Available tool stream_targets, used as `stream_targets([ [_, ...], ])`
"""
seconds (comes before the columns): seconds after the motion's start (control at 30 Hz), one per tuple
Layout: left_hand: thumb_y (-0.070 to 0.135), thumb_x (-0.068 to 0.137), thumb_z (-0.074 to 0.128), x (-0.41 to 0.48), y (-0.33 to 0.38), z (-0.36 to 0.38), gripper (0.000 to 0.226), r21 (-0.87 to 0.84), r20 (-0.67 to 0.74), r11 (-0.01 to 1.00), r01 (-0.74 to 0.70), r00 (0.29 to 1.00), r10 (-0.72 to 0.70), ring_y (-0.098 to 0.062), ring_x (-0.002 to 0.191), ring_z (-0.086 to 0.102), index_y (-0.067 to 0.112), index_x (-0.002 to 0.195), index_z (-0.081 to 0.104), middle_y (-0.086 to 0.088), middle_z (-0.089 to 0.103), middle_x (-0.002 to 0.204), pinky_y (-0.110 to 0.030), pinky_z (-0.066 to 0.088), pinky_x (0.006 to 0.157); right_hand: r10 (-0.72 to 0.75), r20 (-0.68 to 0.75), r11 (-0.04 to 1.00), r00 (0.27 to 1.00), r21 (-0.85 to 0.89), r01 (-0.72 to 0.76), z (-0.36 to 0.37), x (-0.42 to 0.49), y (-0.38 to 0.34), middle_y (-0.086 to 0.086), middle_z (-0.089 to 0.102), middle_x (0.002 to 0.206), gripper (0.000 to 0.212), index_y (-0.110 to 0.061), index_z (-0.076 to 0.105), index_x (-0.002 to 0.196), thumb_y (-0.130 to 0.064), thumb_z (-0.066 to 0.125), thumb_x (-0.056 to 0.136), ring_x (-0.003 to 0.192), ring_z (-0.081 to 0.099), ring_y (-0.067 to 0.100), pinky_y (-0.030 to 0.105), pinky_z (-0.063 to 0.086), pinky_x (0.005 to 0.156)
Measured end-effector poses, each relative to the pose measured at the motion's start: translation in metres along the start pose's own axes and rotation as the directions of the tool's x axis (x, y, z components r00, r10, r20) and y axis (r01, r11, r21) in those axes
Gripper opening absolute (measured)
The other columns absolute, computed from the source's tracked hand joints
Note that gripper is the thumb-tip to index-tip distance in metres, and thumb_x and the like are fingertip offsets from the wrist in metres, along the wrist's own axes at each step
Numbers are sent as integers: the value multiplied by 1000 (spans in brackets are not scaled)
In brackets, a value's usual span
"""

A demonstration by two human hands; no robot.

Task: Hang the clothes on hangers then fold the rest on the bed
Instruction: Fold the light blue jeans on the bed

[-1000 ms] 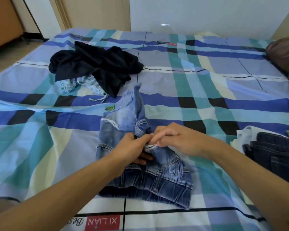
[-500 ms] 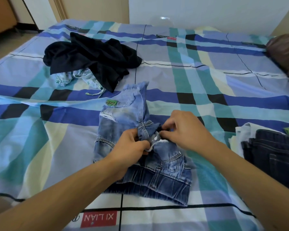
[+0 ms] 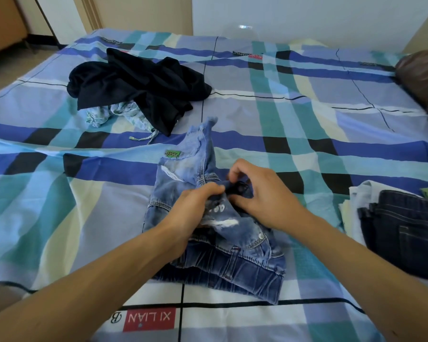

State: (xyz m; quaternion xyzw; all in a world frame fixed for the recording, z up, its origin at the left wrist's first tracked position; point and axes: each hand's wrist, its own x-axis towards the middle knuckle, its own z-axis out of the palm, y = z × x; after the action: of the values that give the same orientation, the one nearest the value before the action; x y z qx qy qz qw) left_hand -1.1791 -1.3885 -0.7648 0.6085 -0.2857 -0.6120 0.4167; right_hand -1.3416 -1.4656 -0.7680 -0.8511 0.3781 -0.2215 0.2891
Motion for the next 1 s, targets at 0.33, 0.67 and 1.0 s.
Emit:
stream_targets([
  [0.33, 5, 67, 67, -1, 10, -9, 40, 521, 146, 810, -271, 963, 229, -33, 83, 68, 3, 107, 61, -24, 68, 96, -37, 52, 69, 468, 50, 663, 882, 640, -388, -28, 9, -6, 12, 49, 78, 17, -29, 51, 80, -13, 57, 77, 71, 41, 25, 39, 31, 64],
  [0.67, -13, 80, 45, -9, 20, -13, 32, 18, 94, 995, -95, 991, 93, -31, 78, 63, 0, 94, 71, -24, 69, 90, -33, 52, 71, 133, -144, 987, 981, -69, -144, -24, 3, -11, -5, 50, 80, 33, -24, 49, 77, 7, 56, 85, 71, 49, 11, 27, 40, 65],
  [1.0, 39, 105, 43, -13, 21, -2, 41, -5, 25, 997, -81, 996, 81, -20, 92, 74, 14, 103, 75, -8, 78, 100, -40, 53, 94, -31, -62, 992, 998, -124, 23, -22, -6, -32, -13, 47, 94, 34, -32, 71, 89, -63, 65, 76, 92, 50, 8, 39, 42, 88],
])
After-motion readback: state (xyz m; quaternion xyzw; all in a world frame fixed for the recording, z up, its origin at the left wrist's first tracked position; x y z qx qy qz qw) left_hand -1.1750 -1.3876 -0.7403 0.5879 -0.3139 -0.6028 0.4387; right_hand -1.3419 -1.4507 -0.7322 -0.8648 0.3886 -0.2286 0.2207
